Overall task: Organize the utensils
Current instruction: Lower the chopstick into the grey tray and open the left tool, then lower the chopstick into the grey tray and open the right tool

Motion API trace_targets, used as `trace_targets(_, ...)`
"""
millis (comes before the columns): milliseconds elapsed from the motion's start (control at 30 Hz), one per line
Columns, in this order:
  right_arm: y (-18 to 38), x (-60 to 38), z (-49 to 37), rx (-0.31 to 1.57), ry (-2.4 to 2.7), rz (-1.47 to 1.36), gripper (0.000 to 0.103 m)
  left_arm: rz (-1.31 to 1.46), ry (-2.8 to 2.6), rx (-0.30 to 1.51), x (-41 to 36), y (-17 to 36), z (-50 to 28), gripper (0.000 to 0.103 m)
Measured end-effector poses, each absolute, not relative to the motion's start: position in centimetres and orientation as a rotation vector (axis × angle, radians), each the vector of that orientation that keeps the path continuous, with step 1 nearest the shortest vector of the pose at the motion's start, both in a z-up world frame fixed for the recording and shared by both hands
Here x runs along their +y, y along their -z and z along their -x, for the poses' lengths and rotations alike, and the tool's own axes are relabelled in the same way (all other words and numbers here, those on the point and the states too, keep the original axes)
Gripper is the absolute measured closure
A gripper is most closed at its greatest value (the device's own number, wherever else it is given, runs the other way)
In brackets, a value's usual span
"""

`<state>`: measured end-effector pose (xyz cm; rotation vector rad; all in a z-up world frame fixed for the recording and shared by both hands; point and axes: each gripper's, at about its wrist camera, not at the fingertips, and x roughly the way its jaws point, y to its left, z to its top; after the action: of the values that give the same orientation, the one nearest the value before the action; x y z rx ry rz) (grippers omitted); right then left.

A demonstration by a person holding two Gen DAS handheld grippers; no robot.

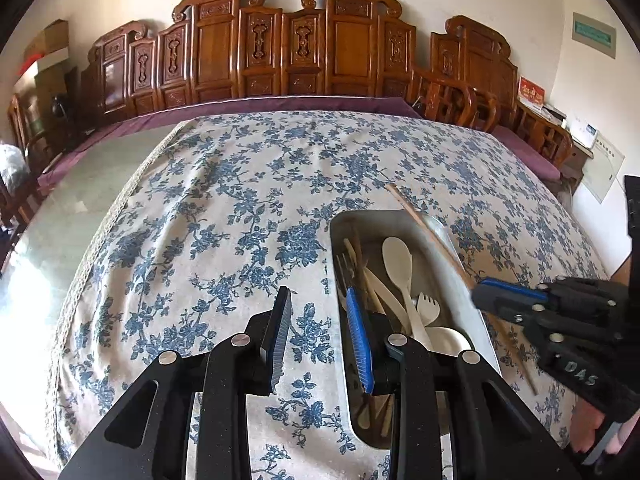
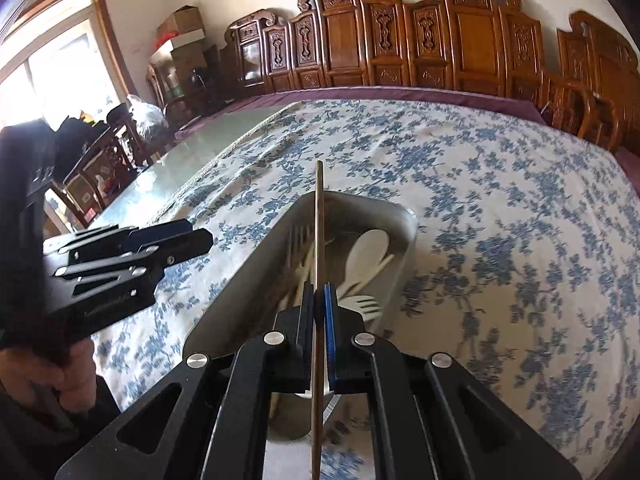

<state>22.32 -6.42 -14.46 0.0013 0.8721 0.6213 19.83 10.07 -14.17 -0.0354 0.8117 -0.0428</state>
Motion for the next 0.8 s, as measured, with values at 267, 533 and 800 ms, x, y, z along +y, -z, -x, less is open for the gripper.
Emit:
trace_targets(267, 15.7, -4.4, -23.5, 0.901, -0.599, -0.051, 0.097, 0.058, 0.041, 0.805, 10.8, 13.8, -19.7, 0.075)
trace_targets(533, 17.6, -3.6, -24.0, 0.930, -0.516, 0.000, 0.097, 0.055, 0.050, 0.808, 10.5, 13.8, -19.7, 0.075)
trace_targets(800, 18.8, -3.7, -24.3, 0.953, -0.482, 0.016, 0.097, 0.054, 0.048, 0.812, 10.3, 13.8, -19.7, 0.075)
